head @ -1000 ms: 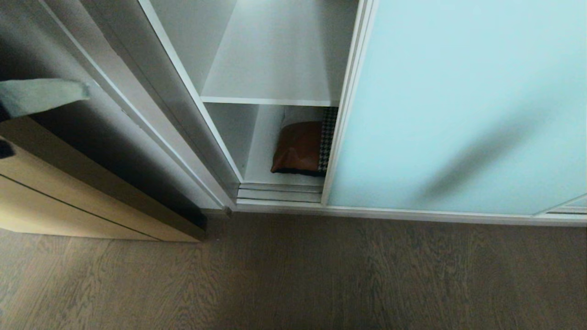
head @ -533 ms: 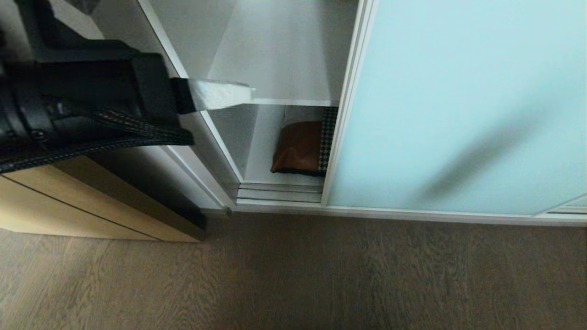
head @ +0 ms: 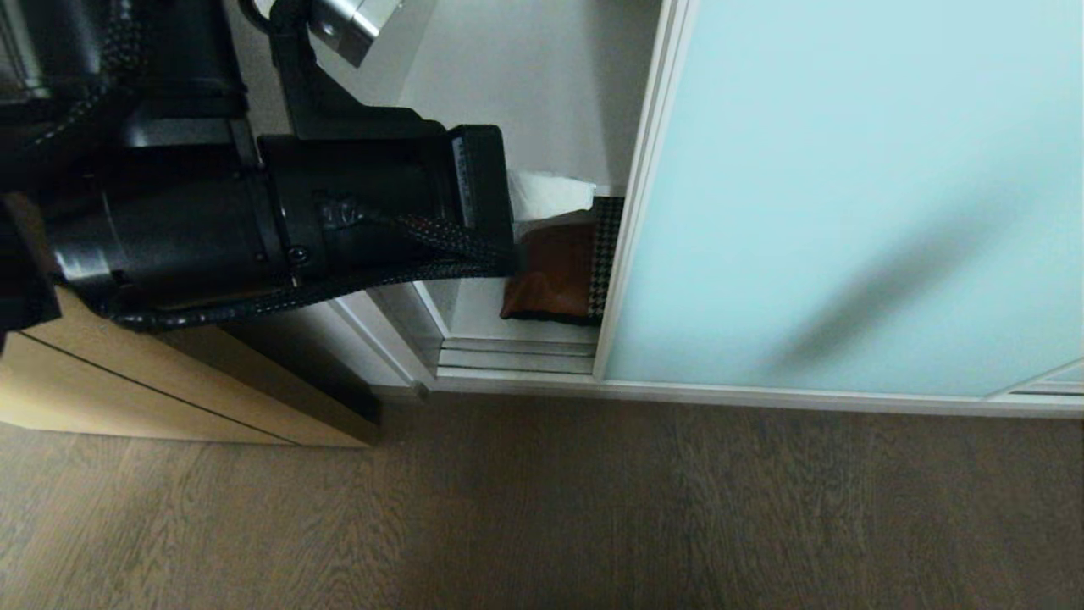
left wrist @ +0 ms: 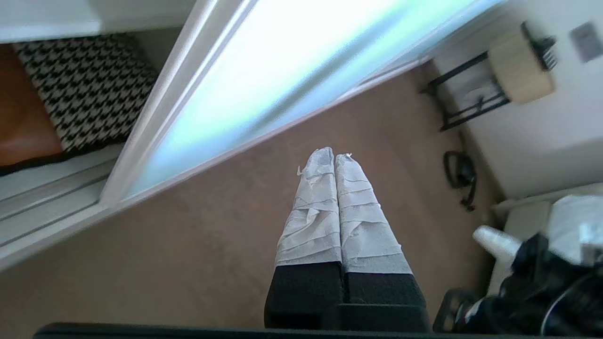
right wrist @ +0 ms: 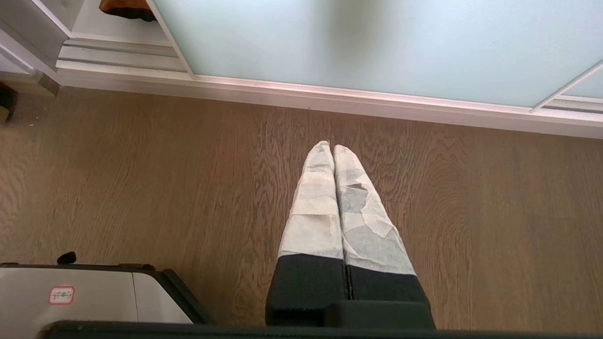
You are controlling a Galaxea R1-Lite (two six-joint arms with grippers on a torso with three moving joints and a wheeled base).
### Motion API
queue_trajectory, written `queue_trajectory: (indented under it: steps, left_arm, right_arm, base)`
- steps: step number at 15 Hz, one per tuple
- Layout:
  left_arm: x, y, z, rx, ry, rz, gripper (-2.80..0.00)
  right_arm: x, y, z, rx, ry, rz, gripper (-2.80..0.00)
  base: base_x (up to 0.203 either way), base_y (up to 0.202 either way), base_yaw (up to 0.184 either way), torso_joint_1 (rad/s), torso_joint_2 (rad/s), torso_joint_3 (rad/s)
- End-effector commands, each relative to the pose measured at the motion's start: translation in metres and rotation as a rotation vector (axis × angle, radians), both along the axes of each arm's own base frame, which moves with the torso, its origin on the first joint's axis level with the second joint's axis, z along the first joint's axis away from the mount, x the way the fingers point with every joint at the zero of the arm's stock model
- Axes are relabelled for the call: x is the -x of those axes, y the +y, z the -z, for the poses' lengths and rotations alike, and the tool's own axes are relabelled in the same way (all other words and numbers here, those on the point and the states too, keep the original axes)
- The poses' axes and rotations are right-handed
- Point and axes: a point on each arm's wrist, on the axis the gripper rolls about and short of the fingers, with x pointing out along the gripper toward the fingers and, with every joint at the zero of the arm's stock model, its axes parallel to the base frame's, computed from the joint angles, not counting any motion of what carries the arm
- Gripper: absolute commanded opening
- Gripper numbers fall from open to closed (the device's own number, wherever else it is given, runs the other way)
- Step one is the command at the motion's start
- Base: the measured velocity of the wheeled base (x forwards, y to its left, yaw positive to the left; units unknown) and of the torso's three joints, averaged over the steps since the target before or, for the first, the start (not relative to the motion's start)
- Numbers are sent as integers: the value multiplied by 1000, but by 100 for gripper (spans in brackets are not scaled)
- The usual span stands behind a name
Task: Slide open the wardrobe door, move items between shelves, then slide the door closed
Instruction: Close the door
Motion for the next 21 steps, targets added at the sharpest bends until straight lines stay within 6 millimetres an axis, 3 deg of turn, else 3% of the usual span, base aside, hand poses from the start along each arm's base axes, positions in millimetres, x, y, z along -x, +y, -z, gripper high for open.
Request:
queue_trajectory:
  steps: [1,6,9,13,17,21]
  left_arm:
    - [-10,-13,-3,15,9,15,-280]
    - [-26,-45,3,50,41,61,-280]
    - [-42,-65,17,68,41,62,-280]
    - [-63,-83,22,92,23,-45,-280]
    - [-70,-97,29,117,5,-114,-280]
    - [-83,-125,40,174,-26,-223,-280]
  right_arm:
    - [0,0,0,0,3,-1,-280]
    - [0,0,0,0,3,-1,-280]
    - [0,0,0,0,3,1,-280]
    - [0,0,0,0,3,1,-280]
    - [0,0,0,0,3,1,-280]
    - [0,0,0,0,3,0,-280]
  base:
    - [0,0,0,0,0,0]
    - [0,0,0,0,0,0]
    - [0,0,0,0,0,0]
    - [0,0,0,0,0,0]
    - [0,0,0,0,0,0]
    - [0,0,0,0,0,0]
